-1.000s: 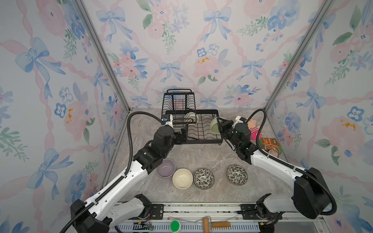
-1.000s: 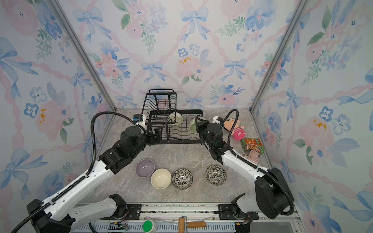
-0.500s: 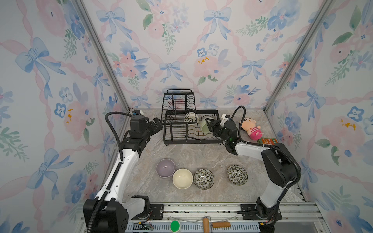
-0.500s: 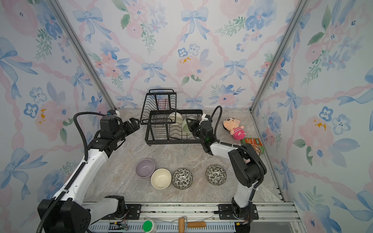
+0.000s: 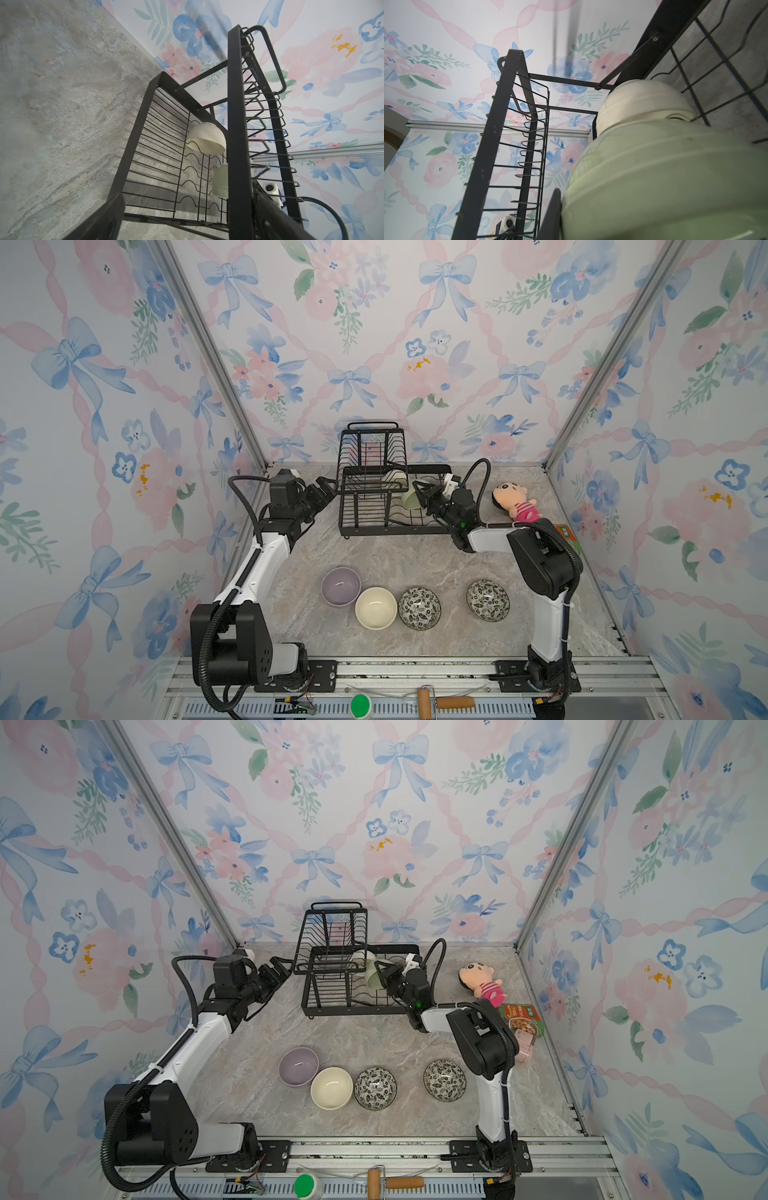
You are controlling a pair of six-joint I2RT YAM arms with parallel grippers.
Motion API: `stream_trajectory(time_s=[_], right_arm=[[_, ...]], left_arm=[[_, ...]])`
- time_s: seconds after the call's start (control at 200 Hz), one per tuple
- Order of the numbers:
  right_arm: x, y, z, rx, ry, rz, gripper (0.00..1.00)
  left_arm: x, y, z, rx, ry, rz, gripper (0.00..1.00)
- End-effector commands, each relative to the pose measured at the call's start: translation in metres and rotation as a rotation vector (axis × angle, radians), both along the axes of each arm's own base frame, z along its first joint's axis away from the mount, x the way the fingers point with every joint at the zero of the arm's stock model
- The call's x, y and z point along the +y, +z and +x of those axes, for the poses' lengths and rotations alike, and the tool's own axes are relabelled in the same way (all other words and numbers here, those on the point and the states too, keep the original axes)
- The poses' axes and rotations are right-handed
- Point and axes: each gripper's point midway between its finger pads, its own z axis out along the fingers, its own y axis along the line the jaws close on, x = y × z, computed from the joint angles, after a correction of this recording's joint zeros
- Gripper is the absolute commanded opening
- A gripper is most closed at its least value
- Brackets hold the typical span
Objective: Load bowls into a dish rack
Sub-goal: Place the bowl in the dish rack.
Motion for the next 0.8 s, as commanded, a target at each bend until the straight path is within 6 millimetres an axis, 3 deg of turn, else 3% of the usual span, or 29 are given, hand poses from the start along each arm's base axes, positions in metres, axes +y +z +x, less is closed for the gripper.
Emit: stream_trajectory(time_s=[0.0,0.335,0.52,0.725,0.795], right_arm=[[0.007,0.053,0.006,-0.149,0.000,0.082,0.00],[0.021,0.037,0.014,-0.094,-0.022,0.108,0.00],[0.017,0.029,0.015,-0.068,-0.054,0.128,0.00],[0.018,0.027,0.017,-0.055,-0.065,0.139,0.00],[0.017,0.026,0.016,-0.049,-0.075,0.147,0.00]], left_arm=[[0.004,-0.043,-0.015,0.131,-0.011,-0.014,0.98],[0.031,-0.062,-0.021,0.151,0.042,-0.017,0.98],[0.007,-0.045,-0.011,0.091,-0.087,-0.025,0.98],[0.027,-0.051,-0.019,0.115,-0.052,0.025,0.98],[0.022,-0.044,-0.017,0.072,-0.086,0.020,0.98]])
